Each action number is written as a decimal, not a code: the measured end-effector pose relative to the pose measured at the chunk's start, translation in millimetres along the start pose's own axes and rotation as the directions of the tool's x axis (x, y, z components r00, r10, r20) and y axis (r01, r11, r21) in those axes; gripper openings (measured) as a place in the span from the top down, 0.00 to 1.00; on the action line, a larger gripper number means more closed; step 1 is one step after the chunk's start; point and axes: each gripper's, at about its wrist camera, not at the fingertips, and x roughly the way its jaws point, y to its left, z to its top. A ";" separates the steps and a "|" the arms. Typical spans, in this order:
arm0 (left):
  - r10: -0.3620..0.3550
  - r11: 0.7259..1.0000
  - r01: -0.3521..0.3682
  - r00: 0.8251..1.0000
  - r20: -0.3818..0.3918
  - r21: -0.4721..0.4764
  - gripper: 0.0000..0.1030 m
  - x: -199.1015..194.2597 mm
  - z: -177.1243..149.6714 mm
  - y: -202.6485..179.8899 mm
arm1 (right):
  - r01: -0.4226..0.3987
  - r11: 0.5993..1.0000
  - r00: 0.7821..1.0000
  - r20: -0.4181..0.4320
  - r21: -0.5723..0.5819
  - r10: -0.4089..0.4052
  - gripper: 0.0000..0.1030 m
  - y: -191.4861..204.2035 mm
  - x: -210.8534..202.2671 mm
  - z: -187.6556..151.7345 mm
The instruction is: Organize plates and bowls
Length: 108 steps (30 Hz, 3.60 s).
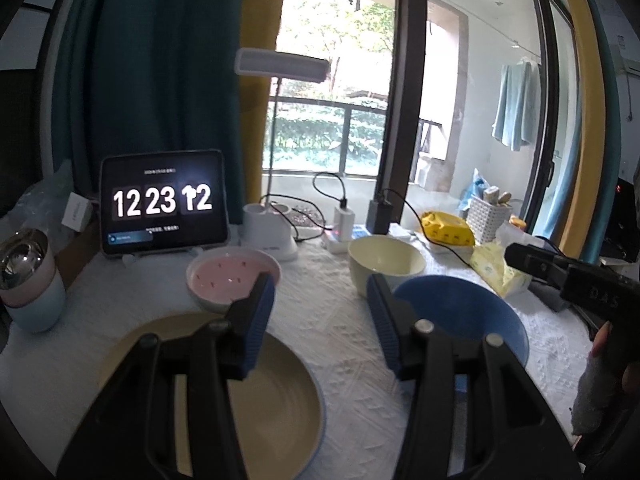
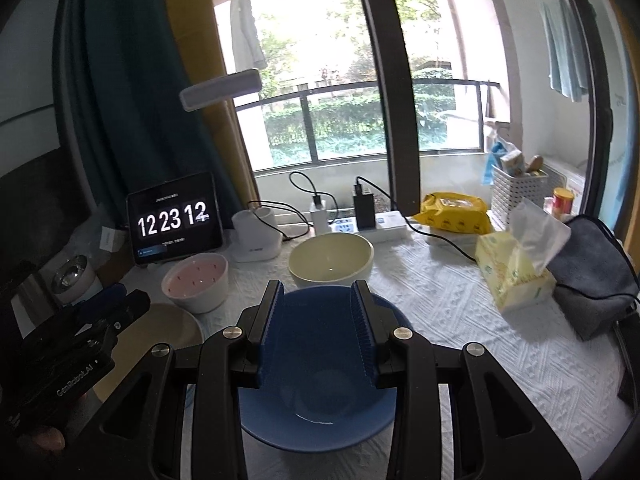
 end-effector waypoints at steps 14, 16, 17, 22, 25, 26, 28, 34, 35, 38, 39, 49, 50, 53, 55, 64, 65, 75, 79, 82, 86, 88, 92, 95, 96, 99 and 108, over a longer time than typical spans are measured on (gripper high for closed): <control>0.062 0.998 -0.062 0.998 0.019 -0.021 0.51 0.0 7.6 32.8 | -0.062 0.997 0.998 -0.002 -0.045 0.062 0.64 32.5 15.8 17.6; 0.073 0.997 -0.072 0.997 0.016 -0.024 0.51 1.6 8.1 38.1 | -0.069 0.996 0.998 -0.006 -0.050 0.069 0.64 37.2 18.7 18.6; 0.076 0.997 -0.076 0.997 0.015 -0.024 0.51 1.7 8.4 40.3 | -0.071 0.996 0.997 -0.008 -0.053 0.071 0.64 39.3 20.0 19.2; 0.094 0.995 -0.093 0.995 0.017 -0.027 0.47 3.5 10.0 51.8 | -0.088 0.994 0.996 -0.012 -0.069 0.087 0.64 48.3 25.9 23.3; 0.085 0.995 -0.085 0.996 0.018 -0.046 0.33 4.7 11.3 60.4 | -0.100 0.992 0.995 -0.011 -0.073 0.100 0.64 52.8 29.2 27.3; 0.084 0.995 -0.083 0.996 0.017 -0.051 0.32 5.0 11.8 62.2 | -0.107 0.991 0.994 -0.013 -0.075 0.106 0.64 54.9 31.3 28.7; 0.084 0.995 -0.083 0.996 0.015 -0.058 0.31 5.6 13.0 66.3 | -0.113 0.991 0.994 -0.017 -0.076 0.112 0.64 57.5 34.4 30.3; 0.099 0.994 -0.098 0.995 0.015 -0.043 0.31 9.3 17.4 74.4 | -0.135 0.988 0.990 -0.047 -0.080 0.132 0.64 66.9 49.2 33.5; 0.105 0.994 -0.105 0.994 0.015 -0.037 0.31 9.9 18.4 75.6 | -0.137 0.987 0.990 -0.053 -0.084 0.133 0.64 68.7 51.5 33.9; 0.119 0.993 -0.119 0.993 0.016 -0.026 0.31 12.3 21.9 79.7 | -0.144 0.985 0.988 -0.071 -0.093 0.138 0.64 73.5 57.8 36.5; 0.122 0.992 -0.122 0.992 0.013 -0.025 0.31 13.3 23.2 81.4 | -0.146 0.985 0.987 -0.075 -0.094 0.139 0.64 74.0 59.1 37.5; 0.128 0.992 -0.128 0.992 -0.009 -0.022 0.31 21.9 42.1 96.5 | -0.142 0.987 0.987 -0.091 -0.073 0.135 0.51 79.1 67.6 59.6; 0.129 0.991 -0.129 0.992 -0.006 -0.020 0.31 22.2 44.1 97.1 | -0.142 0.987 0.986 -0.097 -0.074 0.134 0.51 80.1 68.1 62.7; 0.122 0.992 -0.122 0.992 -0.003 -0.023 0.31 24.6 52.7 100.2 | -0.141 0.988 0.985 -0.107 -0.065 0.133 0.51 79.8 70.7 71.6; 0.122 0.992 -0.122 0.993 -0.003 -0.025 0.31 27.0 55.7 101.8 | -0.132 0.989 0.986 -0.112 -0.065 0.124 0.51 79.1 73.9 77.8; 0.149 0.988 -0.152 0.986 -0.075 -0.037 0.31 59.7 53.7 121.3 | -0.127 0.989 0.974 -0.199 -0.077 0.110 0.51 87.0 104.2 84.3; 0.151 0.987 -0.154 0.985 -0.083 -0.039 0.31 62.8 53.0 122.8 | -0.129 0.988 0.972 -0.209 -0.084 0.109 0.51 90.2 107.9 82.7; 0.134 0.987 -0.147 0.973 -0.187 -0.062 0.31 100.3 44.2 137.0 | -0.134 0.985 0.928 -0.362 -0.112 0.086 0.51 120.2 163.1 66.0; 0.128 0.986 -0.148 0.966 -0.227 -0.076 0.31 113.0 39.8 141.1 | -0.115 0.990 0.901 -0.428 -0.082 0.069 0.51 123.4 190.1 57.2; 0.118 0.986 -0.144 0.957 -0.264 -0.081 0.31 124.4 37.2 142.4 | -0.097 0.994 0.875 -0.480 -0.047 0.063 0.51 122.9 211.9 48.9; 0.099 0.987 -0.134 0.947 -0.304 -0.094 0.31 134.6 32.5 145.1 | -0.066 0.998 0.829 -0.555 0.011 0.061 0.51 119.5 240.7 32.9; 0.094 0.985 -0.136 0.939 -0.332 -0.104 0.31 139.6 30.3 147.1 | -0.052 0.998 0.823 -0.565 0.023 0.056 0.51 119.7 247.3 28.1; 0.081 0.984 -0.133 0.932 -0.354 -0.123 0.31 144.5 26.7 149.7 | -0.043 0.998 0.804 -0.590 0.055 0.067 0.51 120.7 258.7 22.2; 0.065 0.984 -0.122 0.925 -0.373 -0.130 0.32 148.5 23.3 149.4 | -0.041 0.997 0.796 -0.601 0.069 0.074 0.51 122.3 265.6 20.2; 0.063 0.984 -0.122 0.922 -0.381 -0.132 0.32 150.6 22.1 149.7 | -0.037 0.996 0.793 -0.604 0.076 0.075 0.51 122.8 268.4 19.2; 0.042 0.982 -0.115 0.907 -0.418 -0.151 0.43 157.7 17.6 152.0 | -0.024 0.996 0.787 -0.613 0.083 0.070 0.58 122.8 274.9 16.1; 0.021 0.984 -0.098 0.891 -0.454 -0.147 0.62 167.9 10.0 146.1 | -0.019 0.997 0.766 -0.640 0.071 0.060 0.82 126.1 290.9 2.4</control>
